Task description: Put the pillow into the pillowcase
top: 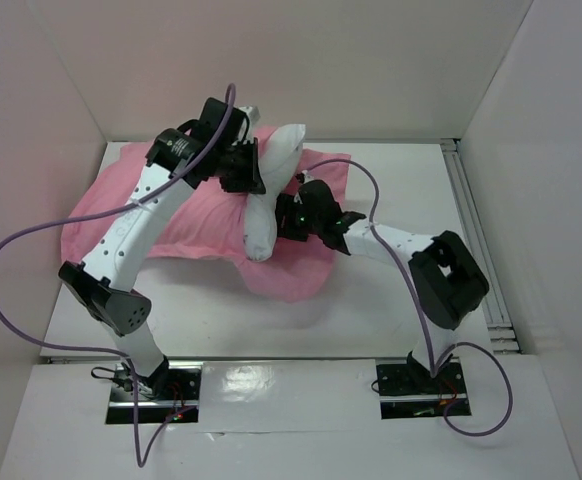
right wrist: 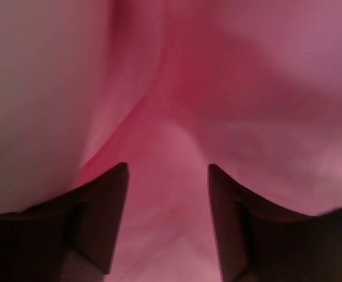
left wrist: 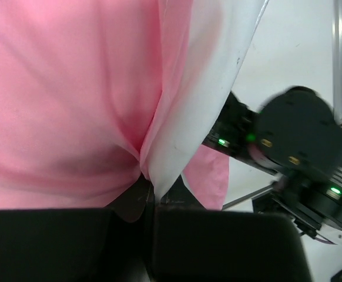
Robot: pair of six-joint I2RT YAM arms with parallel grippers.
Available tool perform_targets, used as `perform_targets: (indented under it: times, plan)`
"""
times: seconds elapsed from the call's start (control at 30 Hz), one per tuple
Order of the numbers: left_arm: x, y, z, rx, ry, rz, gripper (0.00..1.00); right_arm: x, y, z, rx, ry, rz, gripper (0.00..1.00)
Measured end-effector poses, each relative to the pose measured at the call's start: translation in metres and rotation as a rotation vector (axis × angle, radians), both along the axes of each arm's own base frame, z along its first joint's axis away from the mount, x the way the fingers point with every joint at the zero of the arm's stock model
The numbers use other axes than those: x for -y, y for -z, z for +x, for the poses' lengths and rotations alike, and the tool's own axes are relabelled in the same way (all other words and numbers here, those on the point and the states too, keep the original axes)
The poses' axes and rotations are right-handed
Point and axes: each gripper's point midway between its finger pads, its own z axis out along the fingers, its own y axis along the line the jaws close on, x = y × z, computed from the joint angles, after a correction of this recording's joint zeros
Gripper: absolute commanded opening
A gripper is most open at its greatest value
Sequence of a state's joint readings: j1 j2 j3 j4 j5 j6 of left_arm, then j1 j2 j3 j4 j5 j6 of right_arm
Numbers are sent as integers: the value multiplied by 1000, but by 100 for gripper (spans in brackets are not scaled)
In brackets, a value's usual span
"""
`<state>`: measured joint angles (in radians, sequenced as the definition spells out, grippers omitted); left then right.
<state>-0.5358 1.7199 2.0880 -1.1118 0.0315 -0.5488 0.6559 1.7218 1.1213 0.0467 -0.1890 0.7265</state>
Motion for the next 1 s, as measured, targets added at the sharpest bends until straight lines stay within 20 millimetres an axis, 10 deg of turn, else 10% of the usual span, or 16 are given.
perform_targets:
  times: [0.3, 0.5, 0.63, 1.0]
  plan:
    - [-6, -18, 9, 23, -3, -72, 0, -11, 24, 49, 34, 128, -79, 78]
    - [-8, -20, 10, 15, 0, -93, 0, -16, 57, 86, 43, 265, -162, 16]
    - [-12, -15, 11, -8, -3, -104, 0, 1, 73, 84, 21, 306, -203, 0]
    - [-14, -23, -5, 15, 35, -214, 0, 60, -6, 60, 70, 262, -123, 0]
